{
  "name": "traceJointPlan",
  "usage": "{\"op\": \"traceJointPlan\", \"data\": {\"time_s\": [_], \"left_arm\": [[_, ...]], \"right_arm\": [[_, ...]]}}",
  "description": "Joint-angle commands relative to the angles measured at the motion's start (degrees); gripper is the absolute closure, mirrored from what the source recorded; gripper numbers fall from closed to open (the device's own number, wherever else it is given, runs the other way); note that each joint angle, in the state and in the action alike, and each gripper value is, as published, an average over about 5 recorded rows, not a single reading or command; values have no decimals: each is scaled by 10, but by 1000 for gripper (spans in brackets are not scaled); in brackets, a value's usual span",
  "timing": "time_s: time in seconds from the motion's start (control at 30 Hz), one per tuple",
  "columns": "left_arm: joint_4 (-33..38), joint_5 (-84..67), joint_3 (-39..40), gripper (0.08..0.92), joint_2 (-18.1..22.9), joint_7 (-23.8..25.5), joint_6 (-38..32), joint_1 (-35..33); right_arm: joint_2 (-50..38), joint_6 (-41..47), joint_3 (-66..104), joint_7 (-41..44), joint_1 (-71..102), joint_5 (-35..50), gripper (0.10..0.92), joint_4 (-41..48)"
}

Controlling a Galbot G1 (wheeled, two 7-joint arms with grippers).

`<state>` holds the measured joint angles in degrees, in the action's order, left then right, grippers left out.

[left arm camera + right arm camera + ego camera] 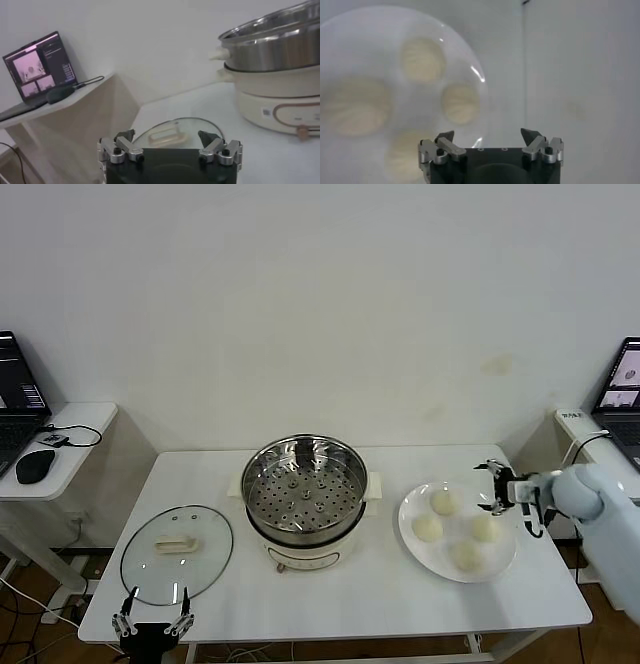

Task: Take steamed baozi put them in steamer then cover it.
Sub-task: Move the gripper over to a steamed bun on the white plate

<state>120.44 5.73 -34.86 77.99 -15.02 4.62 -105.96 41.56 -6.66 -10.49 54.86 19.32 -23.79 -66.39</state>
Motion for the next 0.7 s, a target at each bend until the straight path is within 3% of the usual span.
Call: {"op": "traceJointPlan", "data": {"time_s": [0.03,0.7], "left_arm": [[-1,10,-3,177,-1,-1,3,1],[-11,10,-19,177,-7,-2,1,9]], "right_arm": [[29,-8,-159,72,-146,30,203,108],[133,19,-205,52,-157,-11,203,218]]}}
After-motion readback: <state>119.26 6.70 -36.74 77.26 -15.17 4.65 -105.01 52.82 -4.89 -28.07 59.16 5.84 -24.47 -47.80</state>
